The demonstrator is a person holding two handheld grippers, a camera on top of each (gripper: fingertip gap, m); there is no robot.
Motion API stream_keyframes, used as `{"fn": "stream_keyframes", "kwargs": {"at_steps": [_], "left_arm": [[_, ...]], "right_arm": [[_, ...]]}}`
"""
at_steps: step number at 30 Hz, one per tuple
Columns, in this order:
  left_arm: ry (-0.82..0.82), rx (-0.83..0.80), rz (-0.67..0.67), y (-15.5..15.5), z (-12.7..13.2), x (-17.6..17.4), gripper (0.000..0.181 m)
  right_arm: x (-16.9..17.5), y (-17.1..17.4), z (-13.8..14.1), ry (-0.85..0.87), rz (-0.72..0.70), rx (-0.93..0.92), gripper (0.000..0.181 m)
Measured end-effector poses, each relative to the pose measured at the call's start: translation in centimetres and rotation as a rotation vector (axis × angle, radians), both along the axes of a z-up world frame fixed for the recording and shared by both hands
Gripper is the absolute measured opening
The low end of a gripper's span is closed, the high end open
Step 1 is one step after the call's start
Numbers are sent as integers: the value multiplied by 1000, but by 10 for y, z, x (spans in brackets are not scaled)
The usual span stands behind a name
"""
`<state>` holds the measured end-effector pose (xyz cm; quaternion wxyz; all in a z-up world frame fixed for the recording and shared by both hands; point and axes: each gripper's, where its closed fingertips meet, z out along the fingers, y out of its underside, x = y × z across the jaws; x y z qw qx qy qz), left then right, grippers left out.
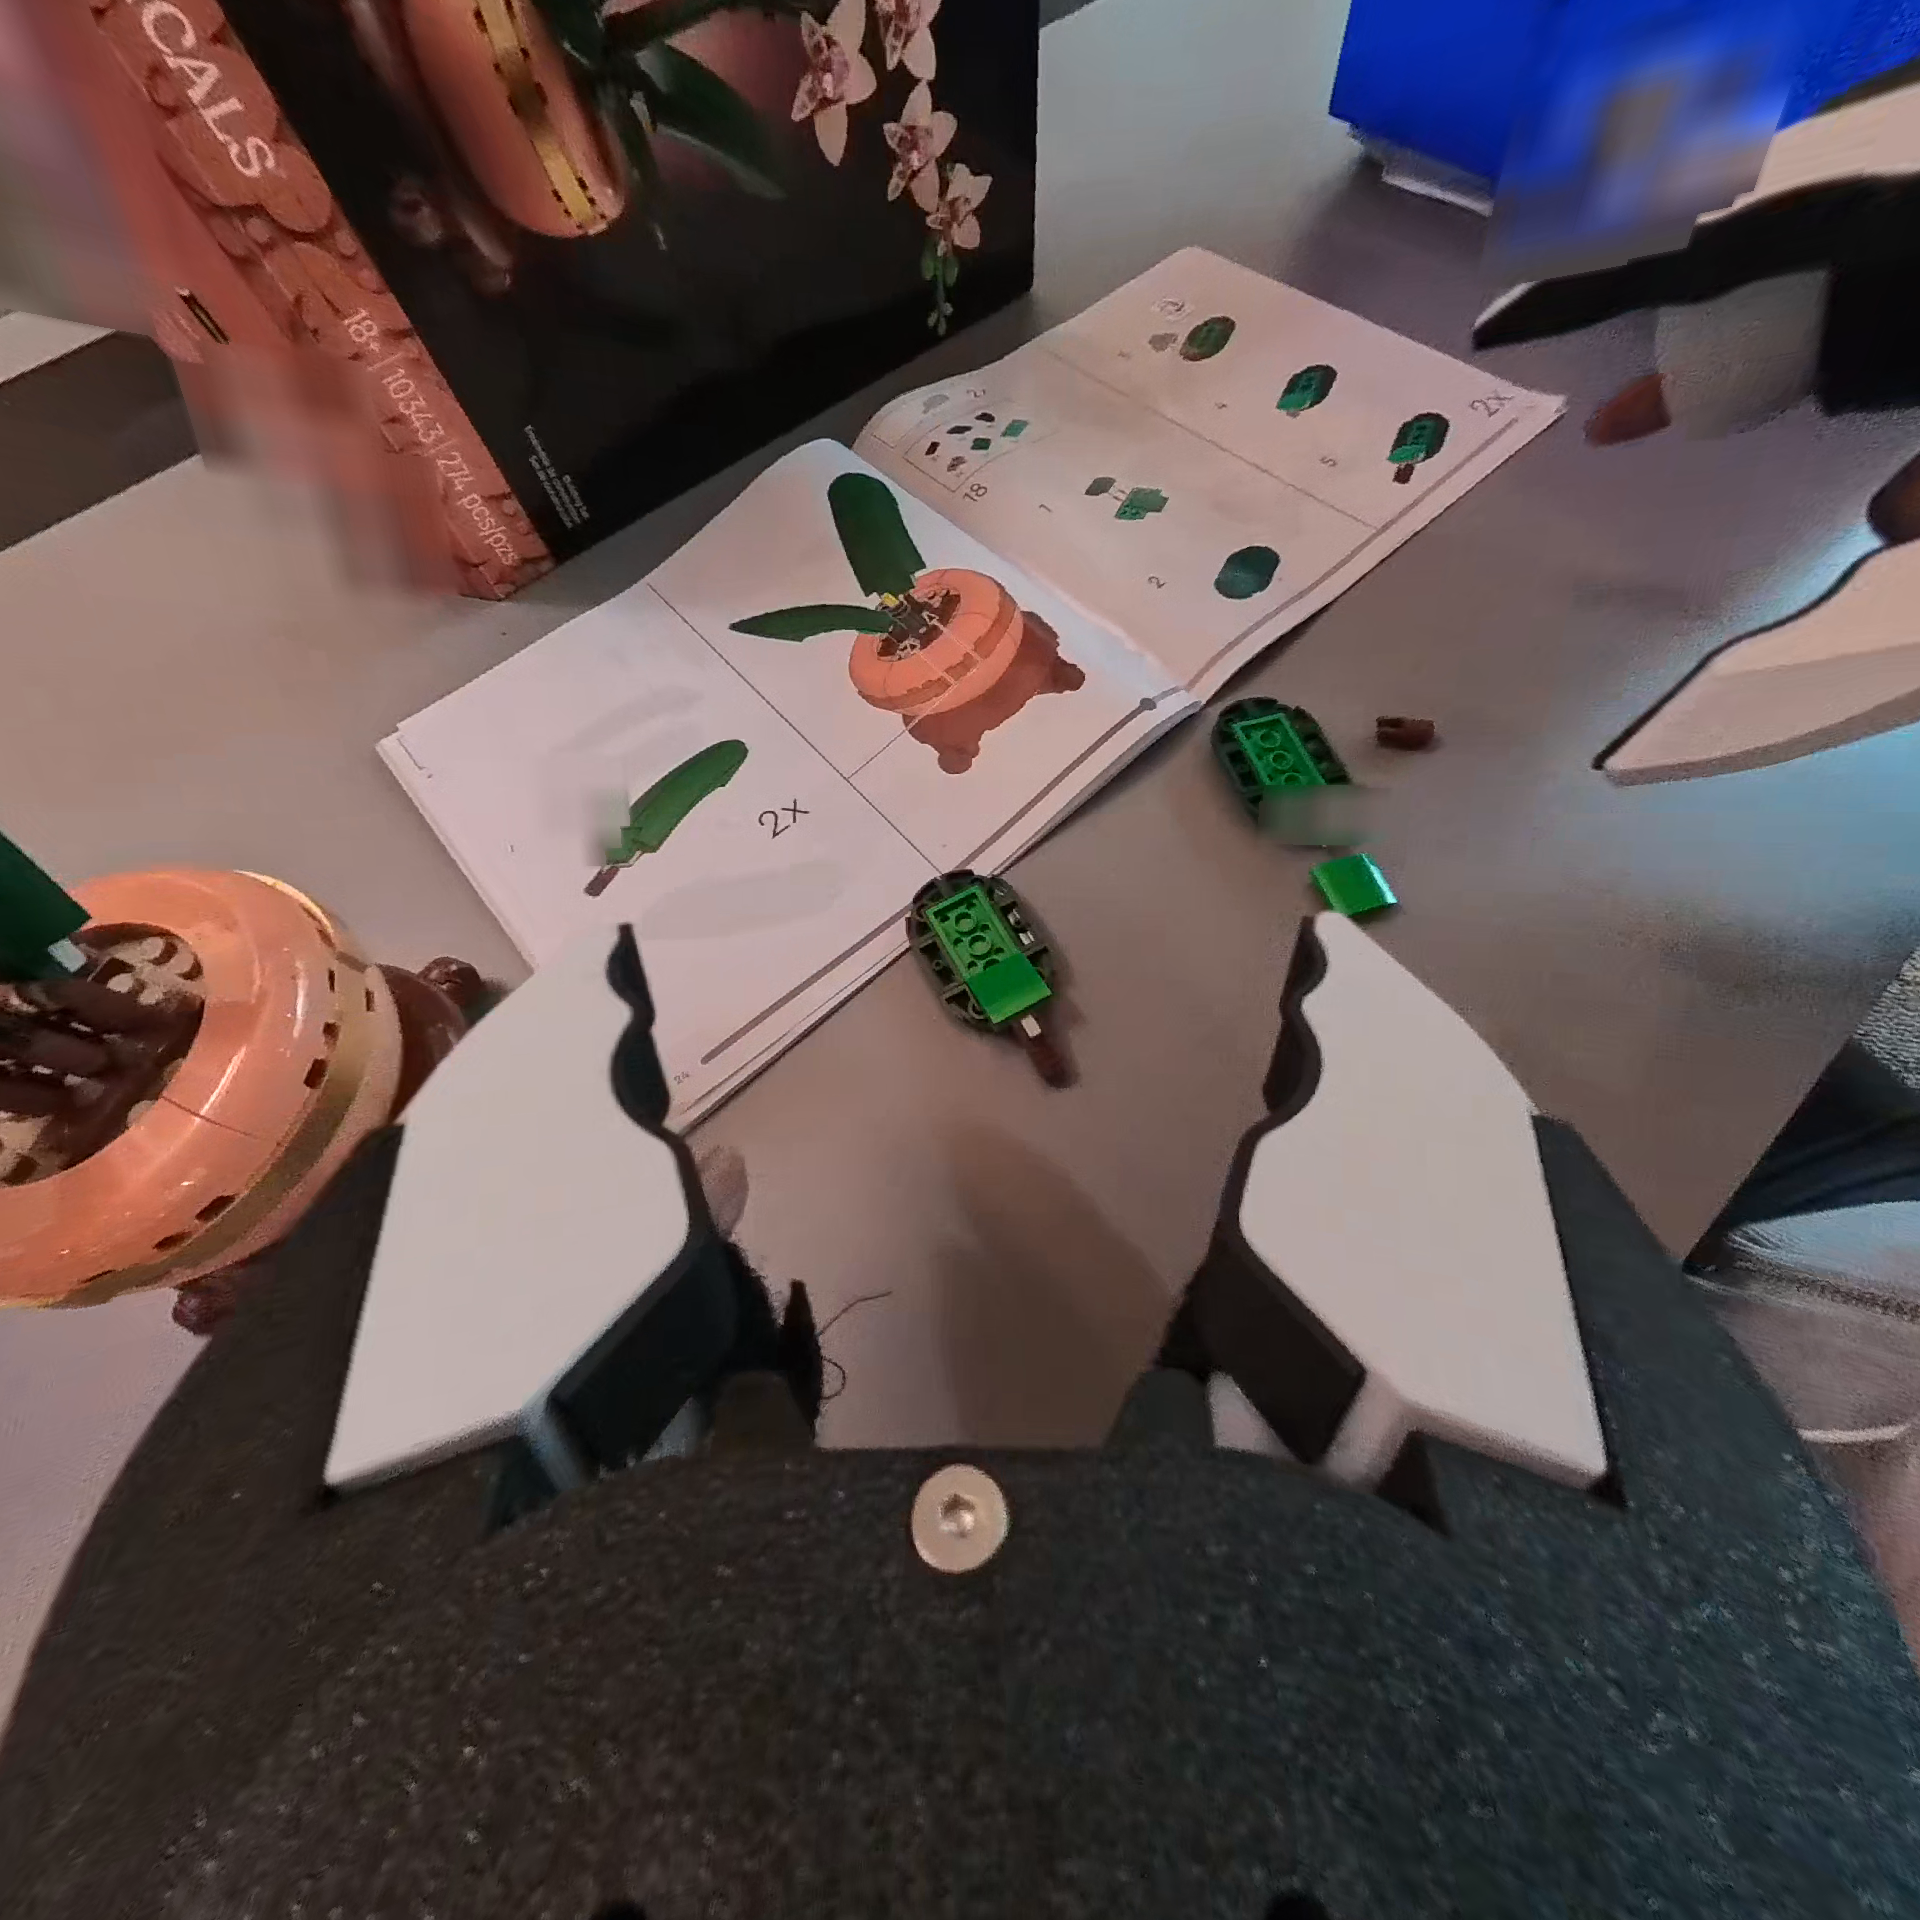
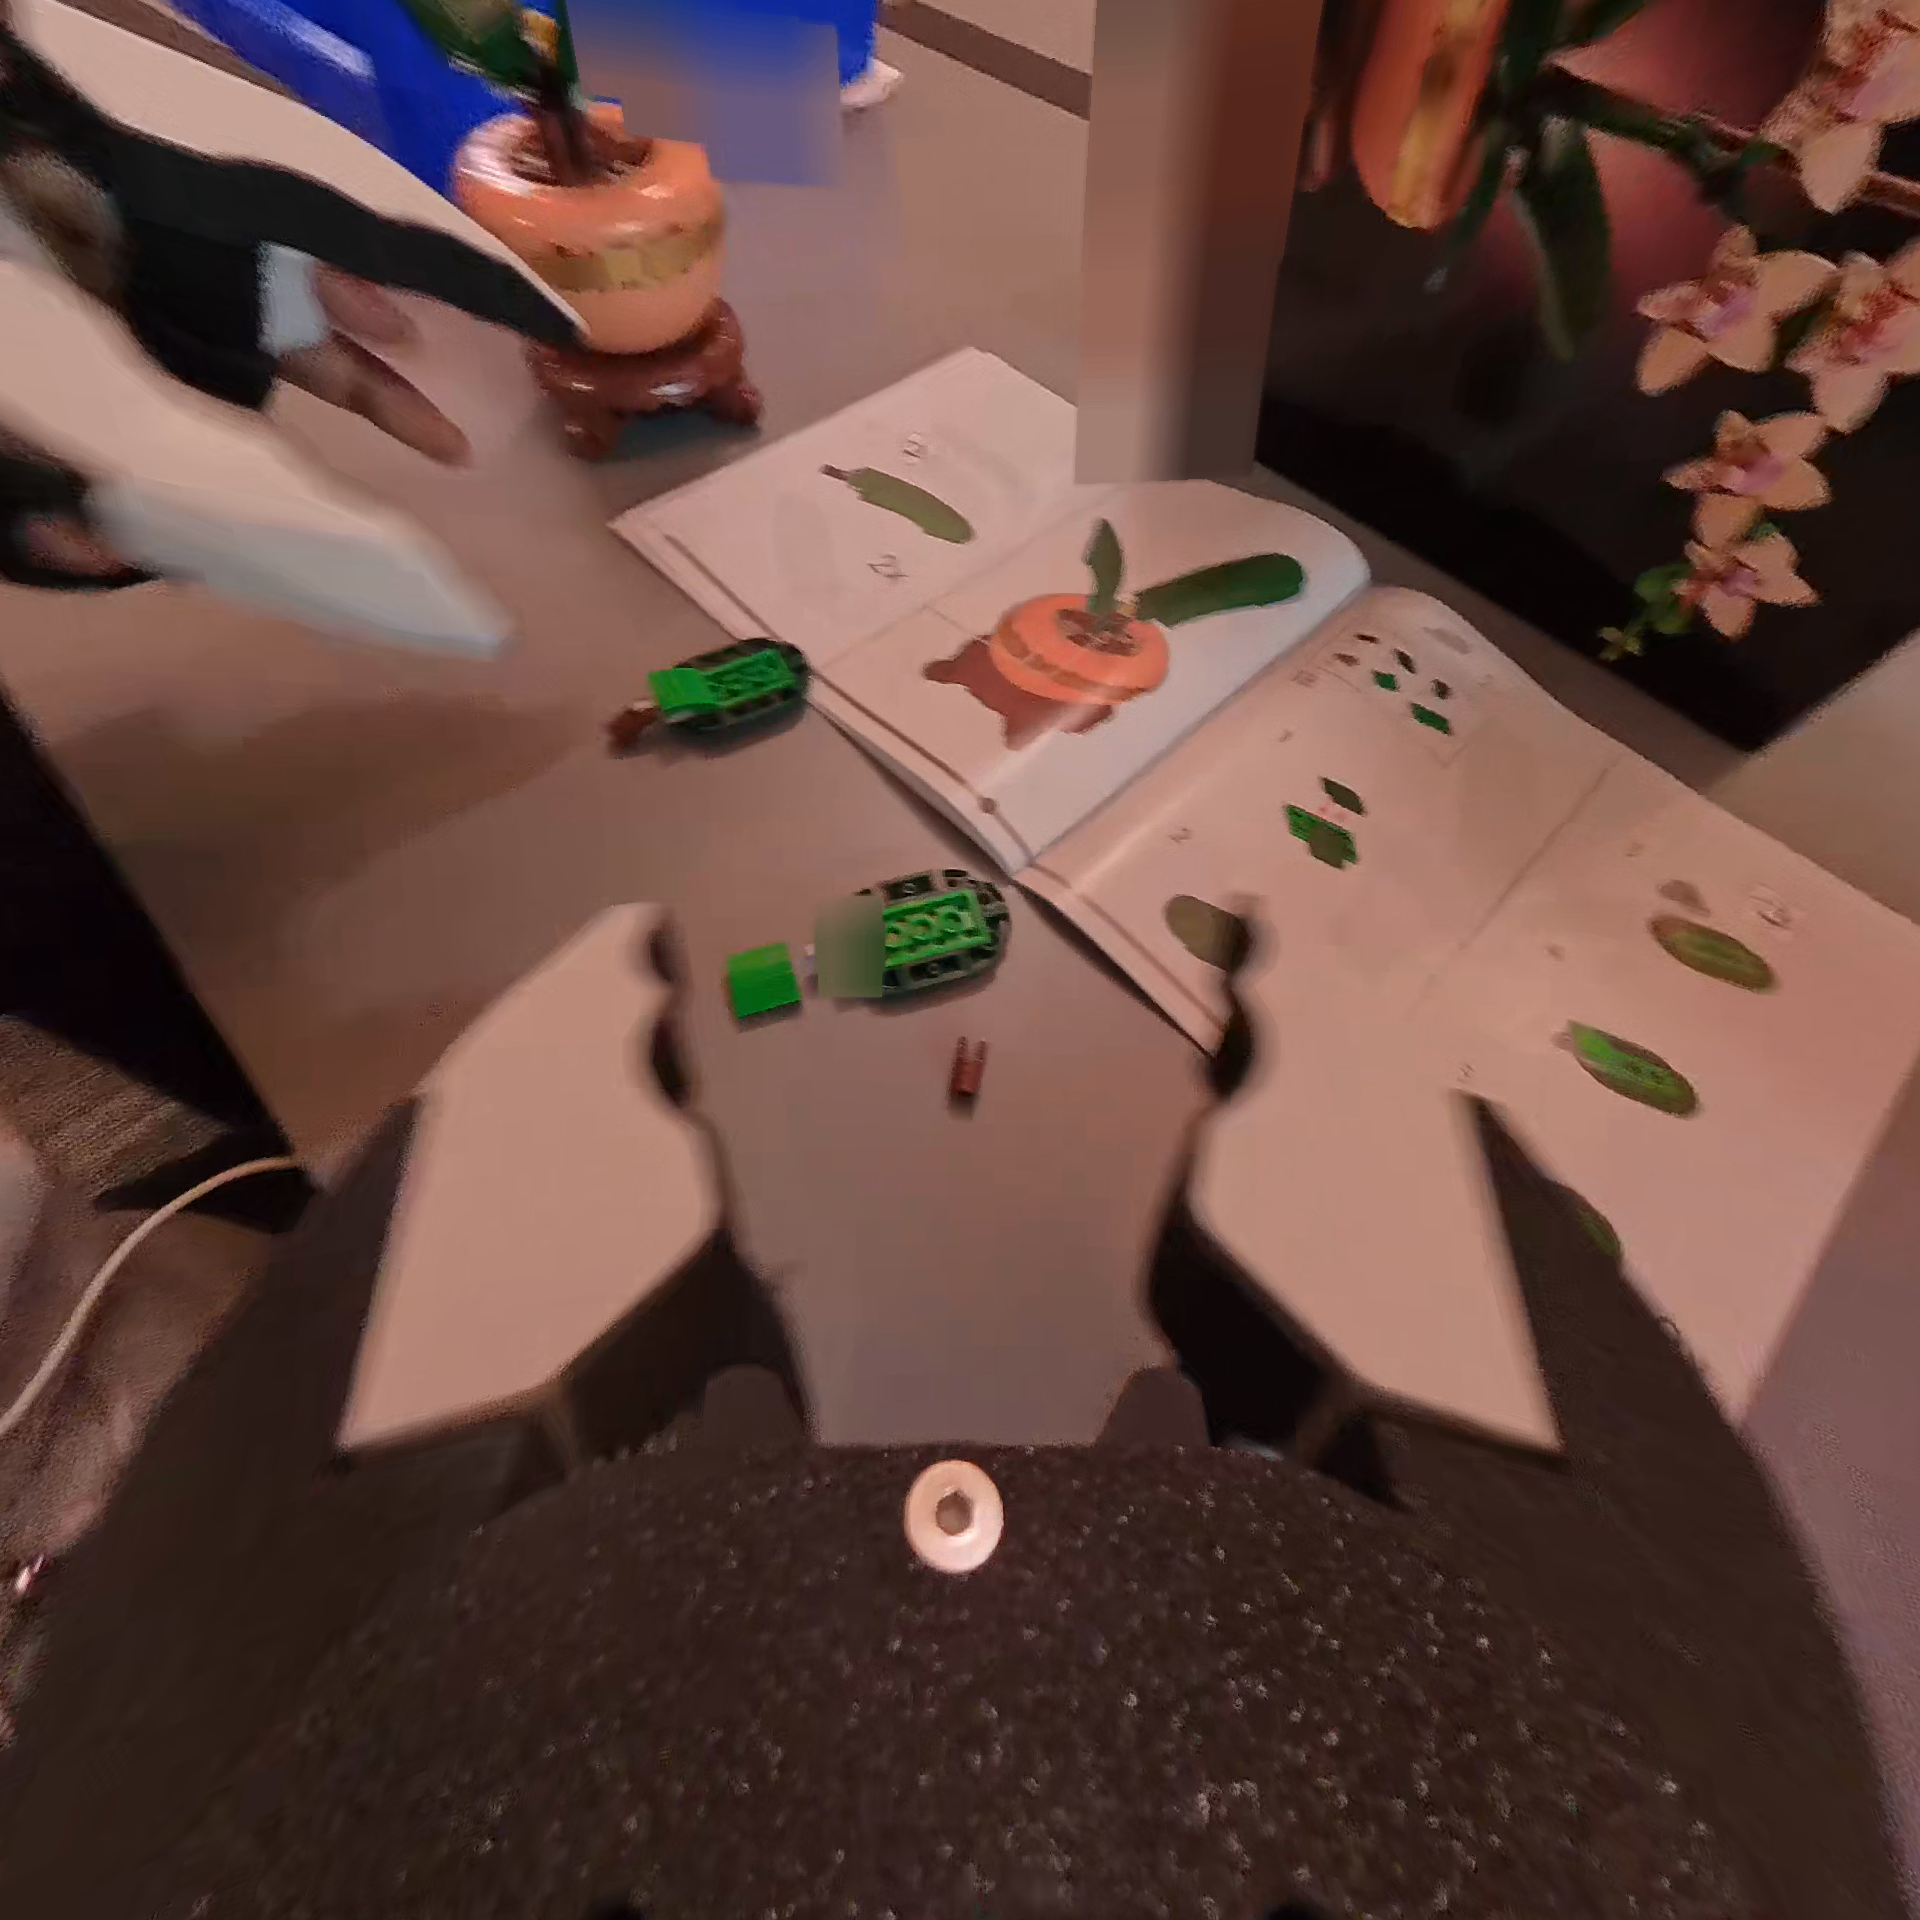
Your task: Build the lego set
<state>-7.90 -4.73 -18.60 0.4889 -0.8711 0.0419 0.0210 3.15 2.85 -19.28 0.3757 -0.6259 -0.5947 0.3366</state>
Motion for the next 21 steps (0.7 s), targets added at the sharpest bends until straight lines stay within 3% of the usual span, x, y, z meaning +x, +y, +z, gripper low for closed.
{"fn": "stream_keyframes", "kwargs": {"at_steps": [1, 2, 4, 8, 9, 10, 11, 13, 14, 15, 19, 21], "left_arm": [[5, 26, -38, -1, 4, 5, 84], [1, 80, -76, 0, 12, 10, 0], [-37, 131, -100, 0, 22, 17, 0], [-9, 107, -89, 1, 16, 15, 0], [-23, 78, -105, 0, 12, 18, 0], [-23, 48, -104, 0, 6, 18, 10], [-6, 22, -88, 0, 2, 15, 39], [35, -17, -61, -1, -5, 9, 25], [33, -7, -72, -2, -4, 9, 18], [2, 19, -103, -1, -1, 15, 0], [-7, 45, -118, 1, 4, 15, 0], [-11, -9, -176, 1, -4, 23, 4]], "right_arm": [[1, -8, 3, 33, 69, 7, 26], [1, -14, 9, 85, 116, 9, 0], [4, -14, 8, 71, 112, -26, 0], [5, -12, 11, 101, 87, -9, 0], [5, -11, 13, 114, 73, -22, 9], [5, -10, 14, 114, 63, -35, 35], [5, -9, 12, 100, 54, -38, 29], [8, -7, 8, 59, 67, 6, 18], [8, -7, 10, 79, 78, 31, 0], [8, -7, 11, 87, 83, 25, 0], [7, -3, 9, 64, 92, 1, 1], [7, 0, 6, 33, 103, 20, 18]]}}
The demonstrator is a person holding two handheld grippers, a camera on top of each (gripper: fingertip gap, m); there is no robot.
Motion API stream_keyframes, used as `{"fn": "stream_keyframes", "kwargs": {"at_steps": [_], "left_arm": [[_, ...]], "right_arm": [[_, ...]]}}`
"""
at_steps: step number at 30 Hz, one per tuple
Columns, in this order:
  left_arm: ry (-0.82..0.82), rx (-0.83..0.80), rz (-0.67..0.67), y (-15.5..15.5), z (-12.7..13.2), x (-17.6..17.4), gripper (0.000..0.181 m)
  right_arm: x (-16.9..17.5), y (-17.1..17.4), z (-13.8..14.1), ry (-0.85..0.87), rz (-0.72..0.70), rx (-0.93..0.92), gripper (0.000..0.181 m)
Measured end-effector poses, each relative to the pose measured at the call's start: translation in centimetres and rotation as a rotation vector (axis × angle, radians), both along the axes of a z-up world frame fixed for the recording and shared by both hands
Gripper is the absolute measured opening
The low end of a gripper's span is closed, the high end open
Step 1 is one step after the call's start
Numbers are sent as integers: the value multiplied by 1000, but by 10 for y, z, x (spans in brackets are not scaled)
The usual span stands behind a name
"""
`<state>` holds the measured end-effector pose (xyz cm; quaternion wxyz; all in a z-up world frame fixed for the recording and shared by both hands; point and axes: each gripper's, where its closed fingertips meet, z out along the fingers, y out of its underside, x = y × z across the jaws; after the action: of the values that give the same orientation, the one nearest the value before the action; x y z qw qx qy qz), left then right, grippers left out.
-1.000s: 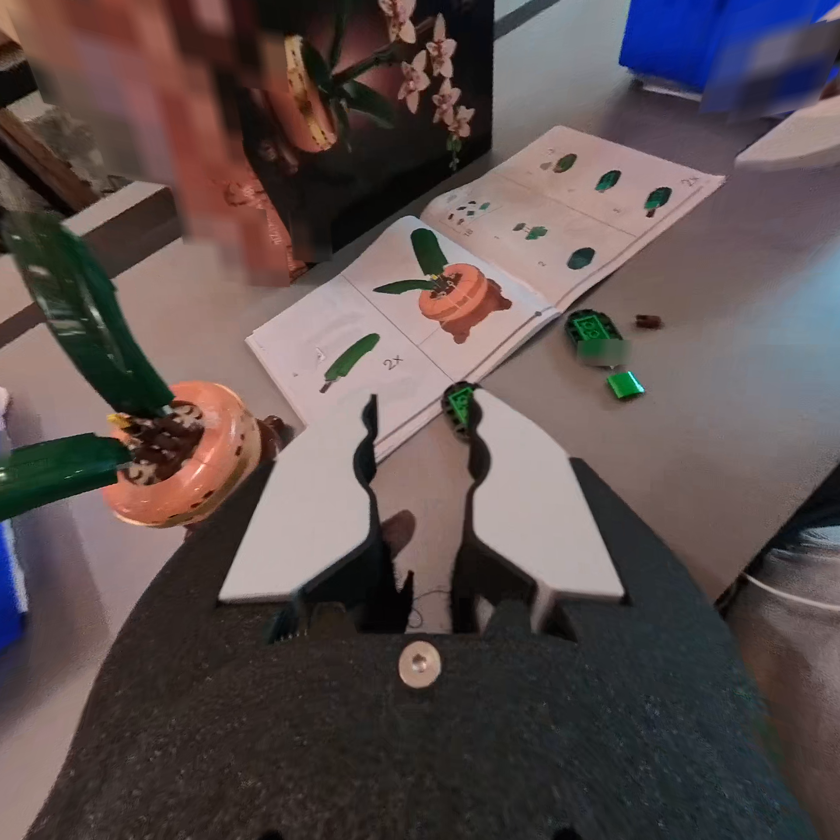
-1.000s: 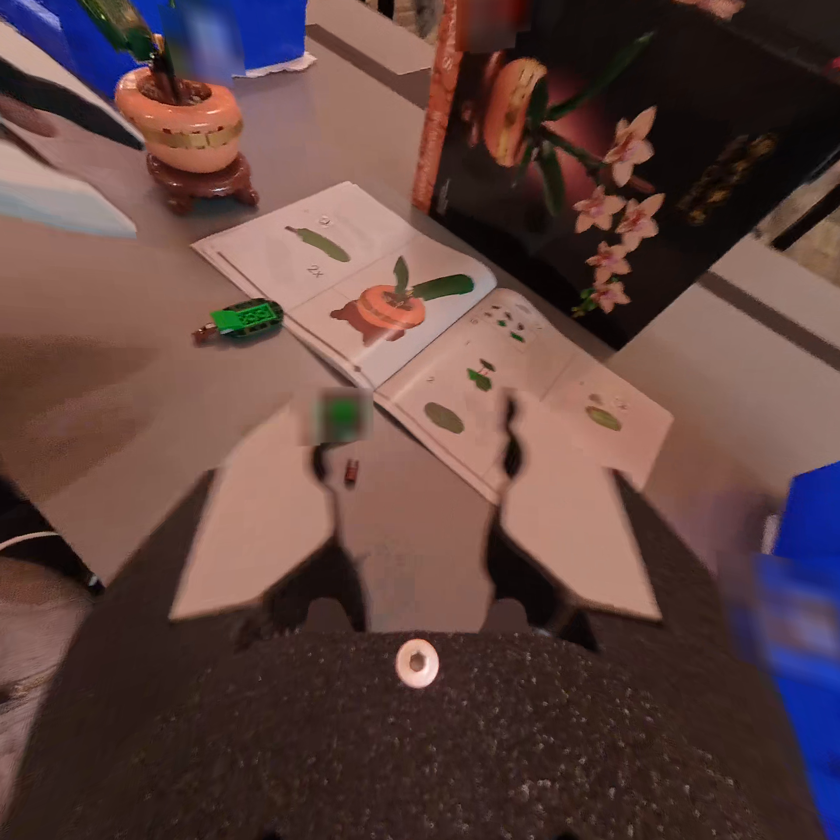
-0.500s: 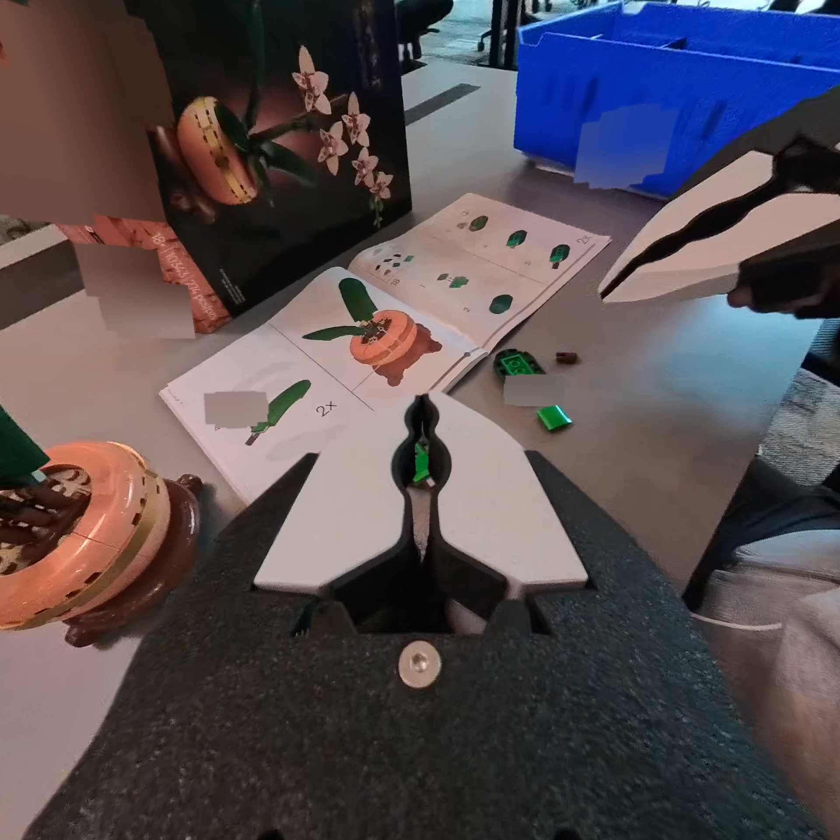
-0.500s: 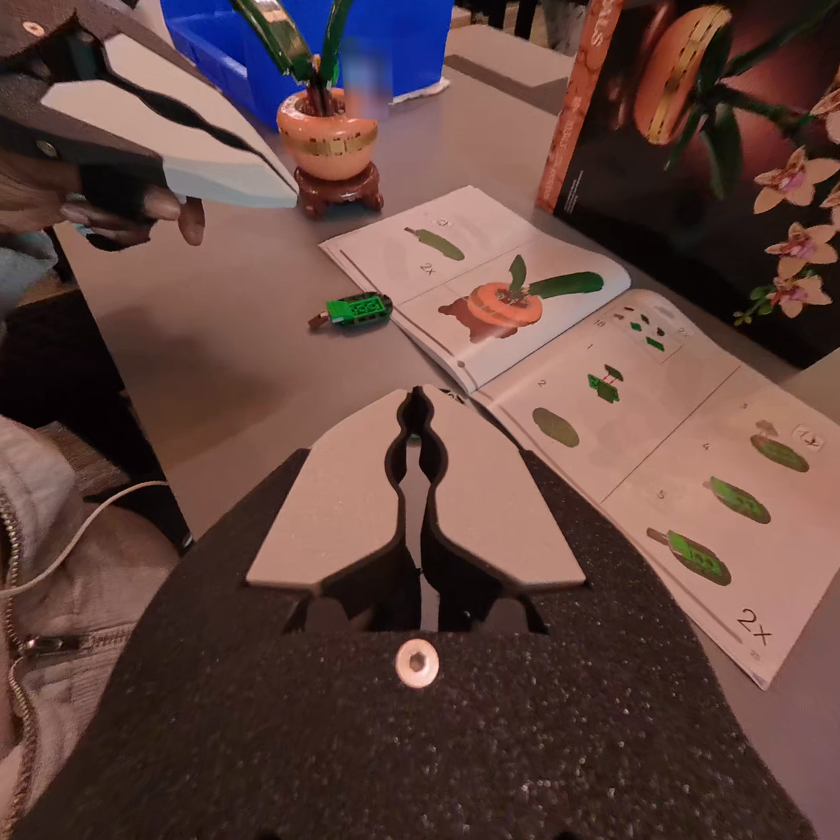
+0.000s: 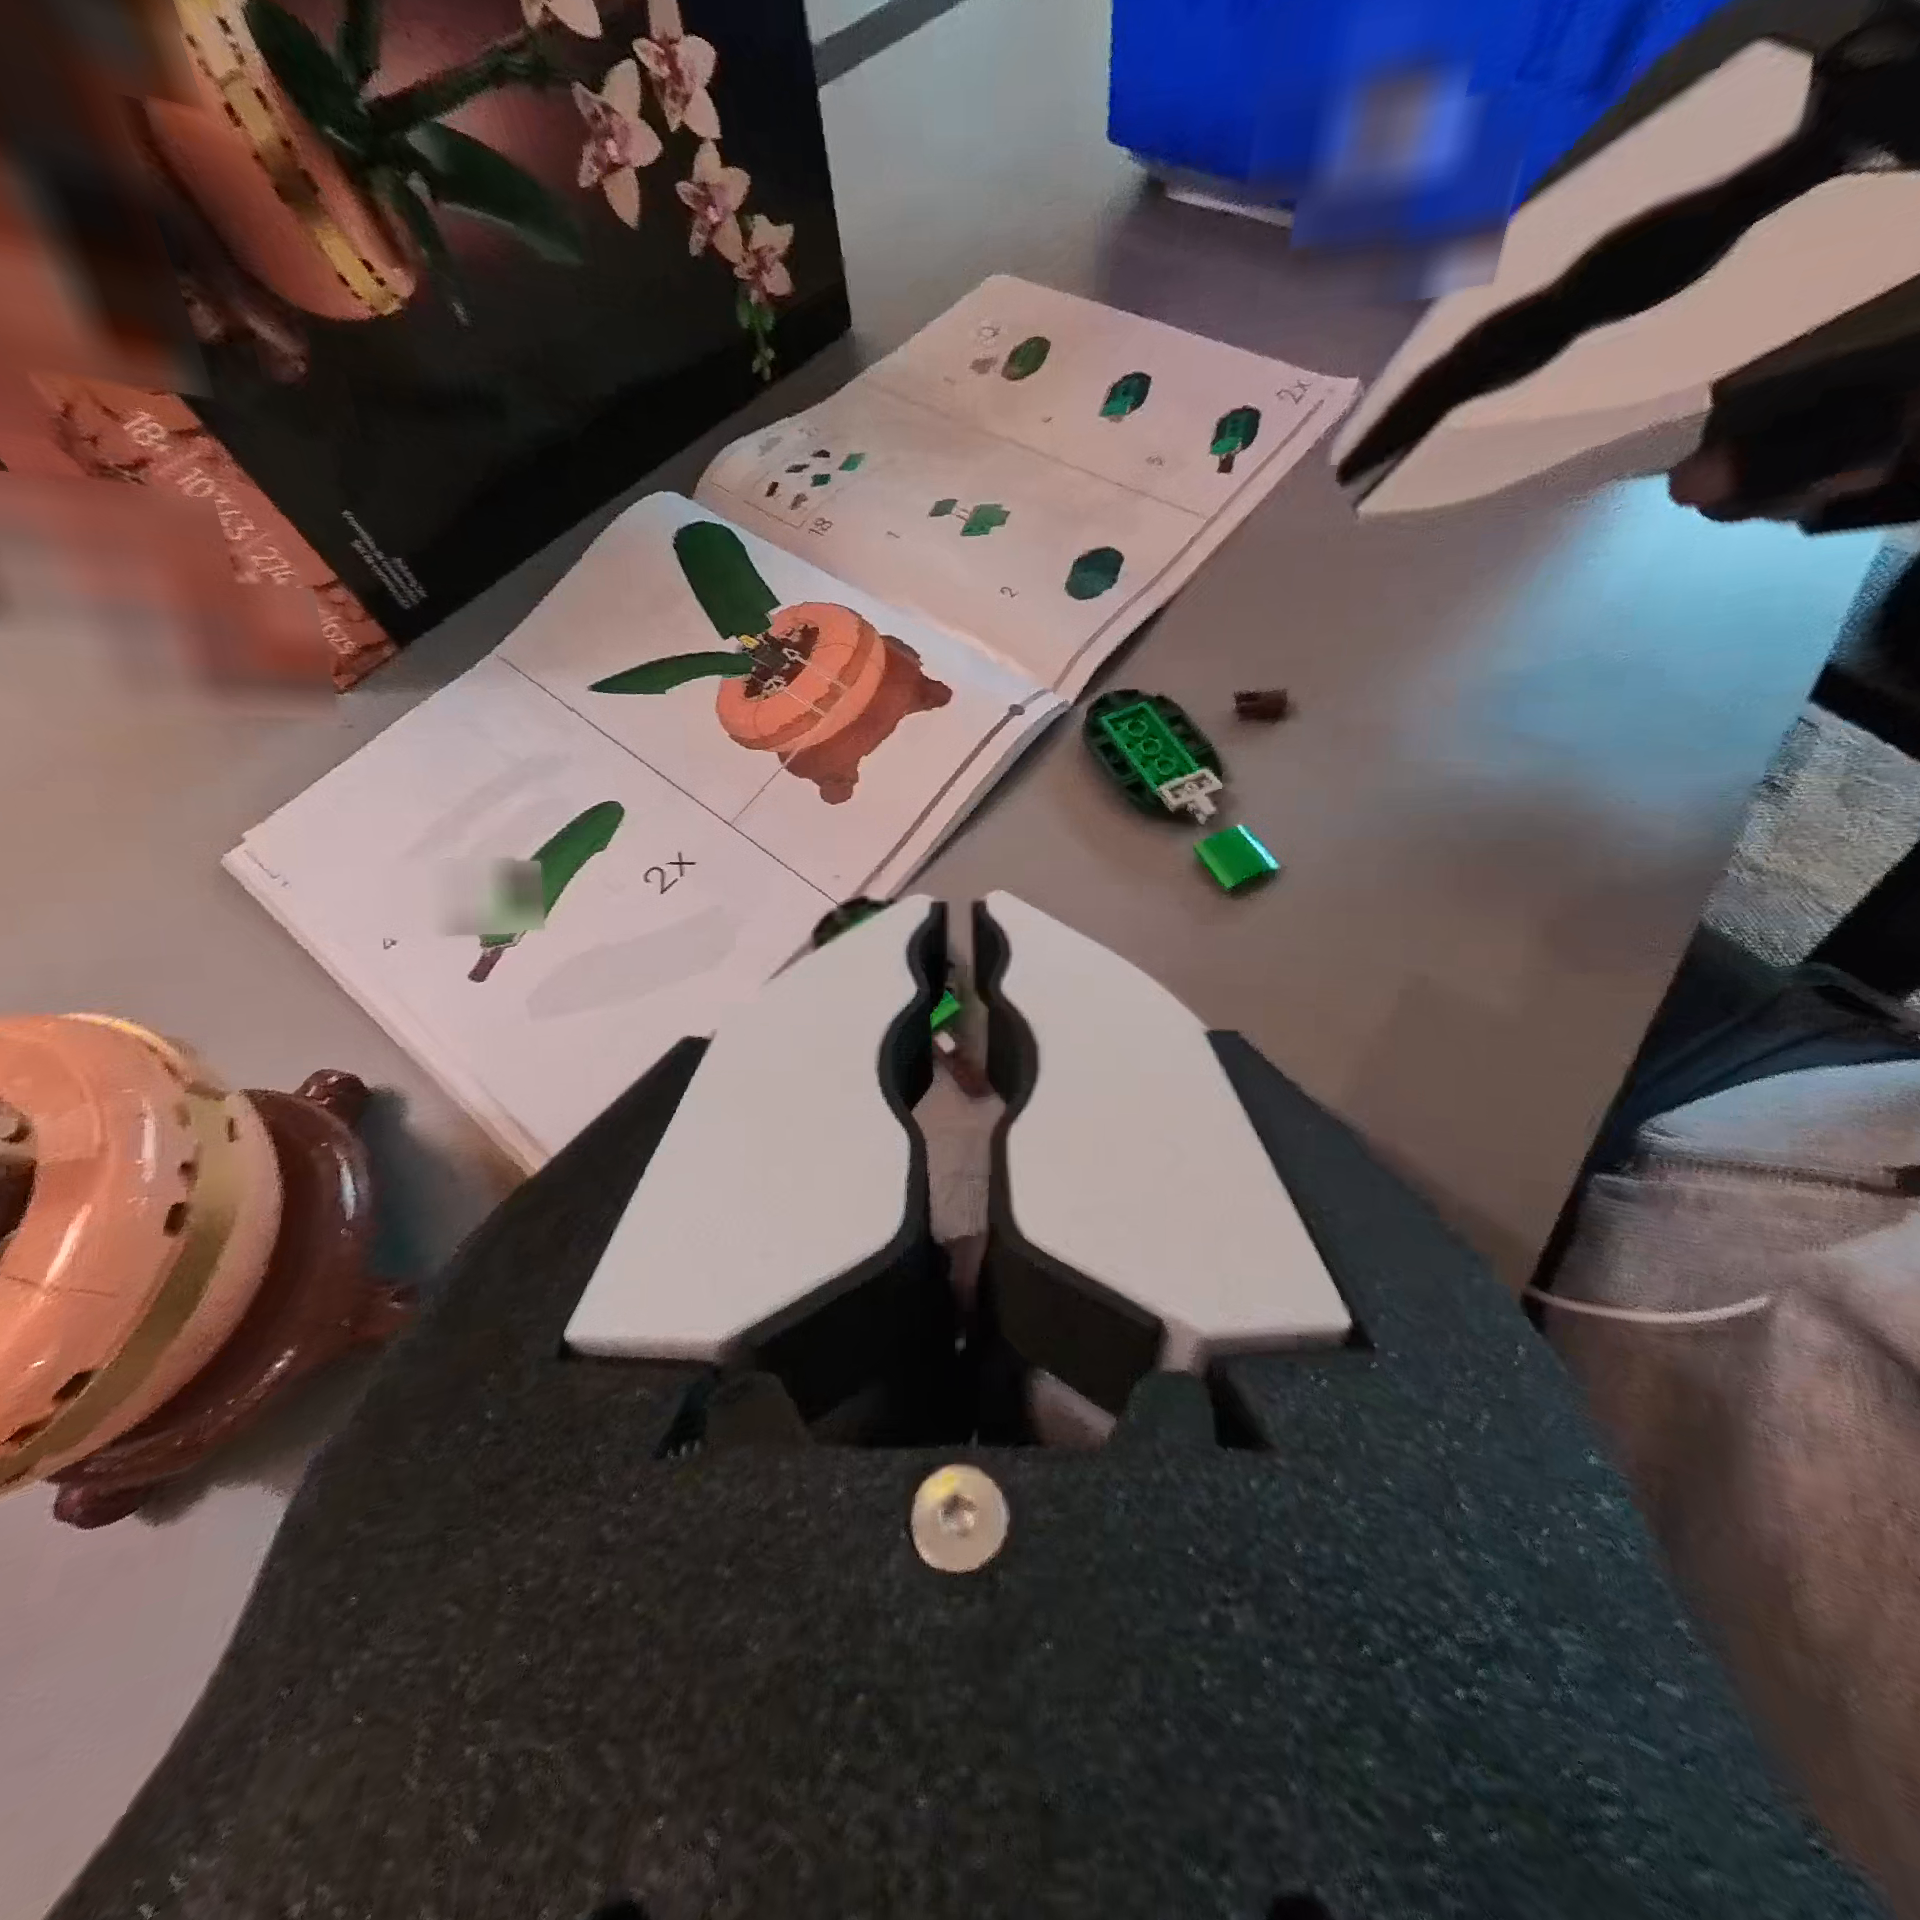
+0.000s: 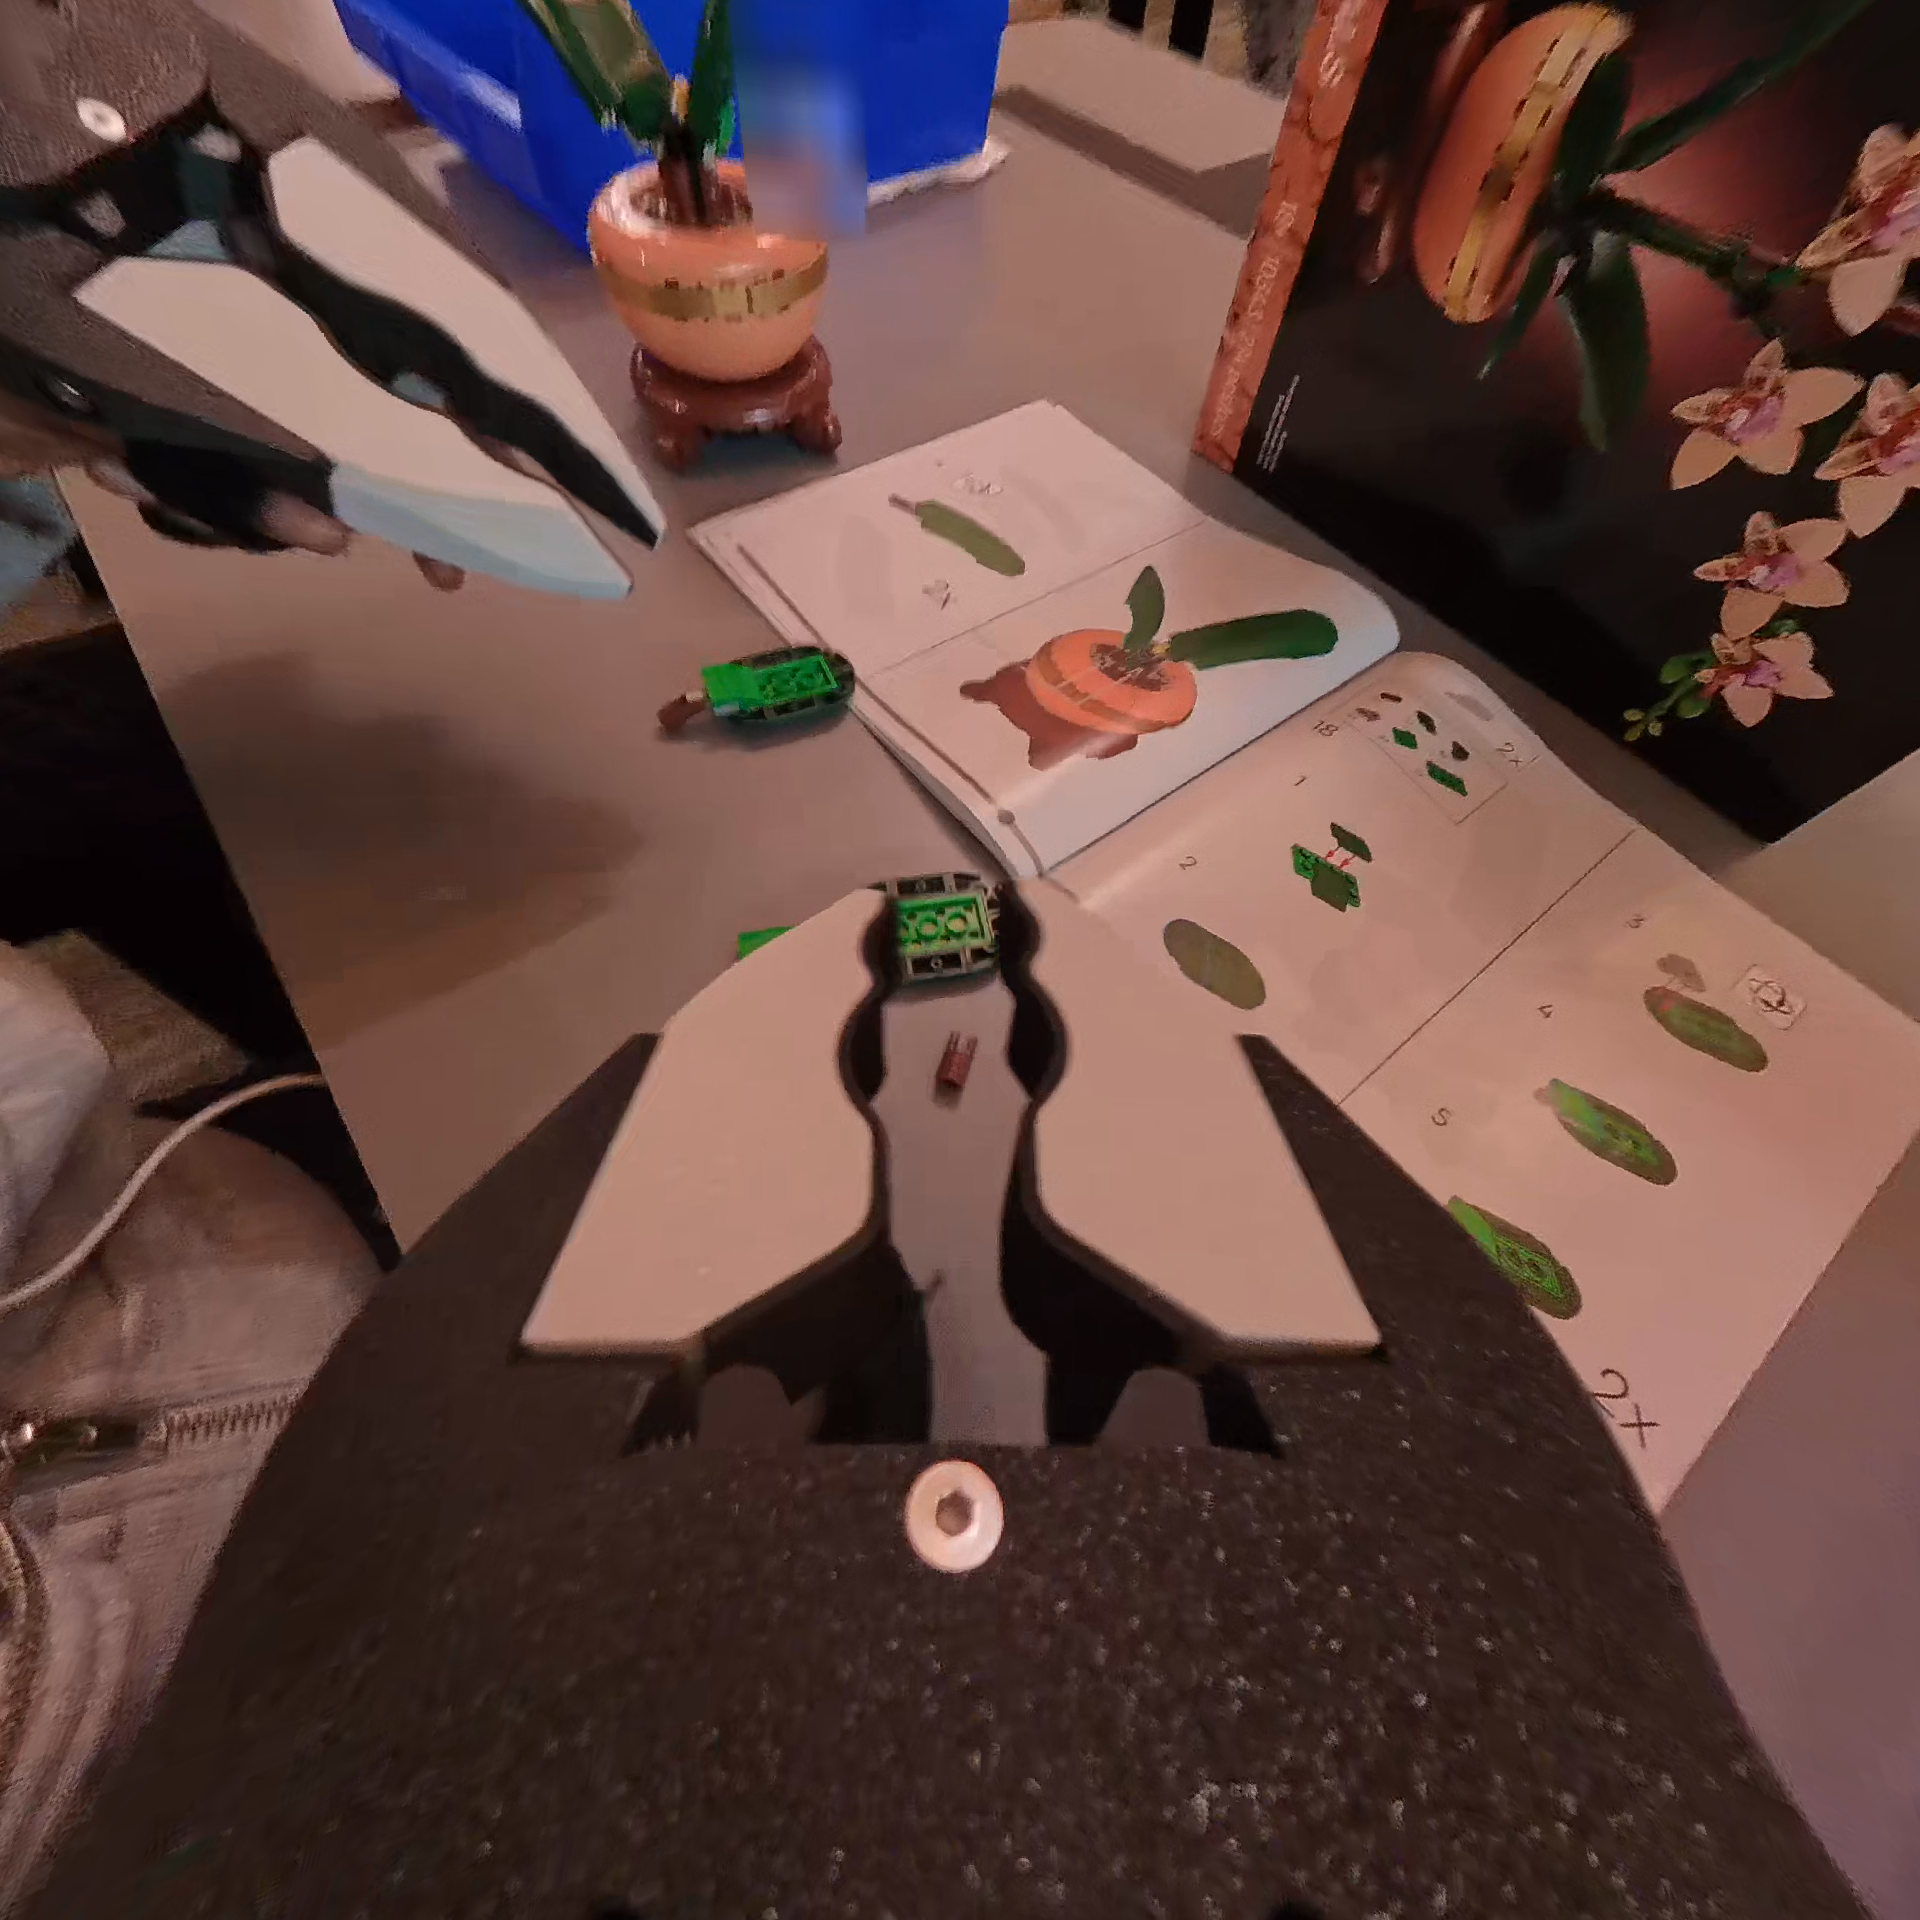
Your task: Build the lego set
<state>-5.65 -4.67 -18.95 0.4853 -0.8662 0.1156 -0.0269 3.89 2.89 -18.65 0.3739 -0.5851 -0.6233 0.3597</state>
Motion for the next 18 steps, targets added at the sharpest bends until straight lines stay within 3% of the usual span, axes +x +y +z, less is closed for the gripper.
{"fn": "stream_keyframes", "kwargs": {"at_steps": [3, 10, 18], "left_arm": [[-30, -69, -82, 6, -13, 16, 36], [-25, -193, -188, 34, -33, 31, 8], [-19, -367, -267, 52, -54, 45, 16]], "right_arm": [[2, 2, -19, -126, 41, -21, 42], [-3, 3, -61, -337, 150, -17, 50], [-13, 4, -68, -386, 209, 7, 39]]}}
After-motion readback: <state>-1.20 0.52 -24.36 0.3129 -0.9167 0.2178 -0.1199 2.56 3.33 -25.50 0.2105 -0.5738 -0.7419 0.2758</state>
